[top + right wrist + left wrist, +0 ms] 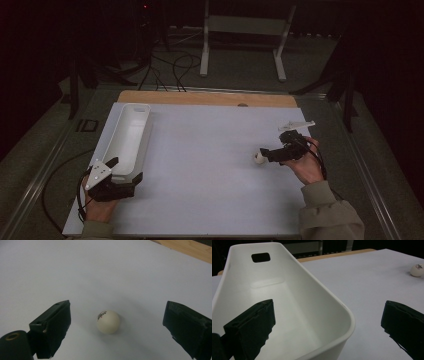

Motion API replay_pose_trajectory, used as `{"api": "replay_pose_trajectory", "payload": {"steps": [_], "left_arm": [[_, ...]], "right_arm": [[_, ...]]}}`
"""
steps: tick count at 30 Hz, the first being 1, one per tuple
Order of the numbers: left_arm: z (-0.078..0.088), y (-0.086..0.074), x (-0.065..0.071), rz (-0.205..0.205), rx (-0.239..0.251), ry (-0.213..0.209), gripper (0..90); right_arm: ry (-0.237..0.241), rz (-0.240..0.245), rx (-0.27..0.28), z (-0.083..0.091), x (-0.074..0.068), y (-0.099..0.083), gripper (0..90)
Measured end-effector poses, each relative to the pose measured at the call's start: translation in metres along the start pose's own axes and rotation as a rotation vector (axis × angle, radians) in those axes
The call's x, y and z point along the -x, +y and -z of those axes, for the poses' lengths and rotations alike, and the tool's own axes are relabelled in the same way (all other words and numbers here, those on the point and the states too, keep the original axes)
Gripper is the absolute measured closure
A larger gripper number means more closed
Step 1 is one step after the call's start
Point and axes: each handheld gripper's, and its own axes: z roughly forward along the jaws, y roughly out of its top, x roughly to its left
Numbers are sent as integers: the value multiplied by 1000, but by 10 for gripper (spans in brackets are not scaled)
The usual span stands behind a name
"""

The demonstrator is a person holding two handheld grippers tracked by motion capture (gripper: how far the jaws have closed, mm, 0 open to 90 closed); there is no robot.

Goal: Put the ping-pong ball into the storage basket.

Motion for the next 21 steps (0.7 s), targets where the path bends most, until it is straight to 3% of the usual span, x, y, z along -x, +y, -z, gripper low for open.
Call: {"api": "replay_pose_trajectory", "payload": {"steps": [21], "left_arm": [[0,0,0,0,0,-1,0]], "right_arm": [[10,20,-33,-14,1,1,75]]}}
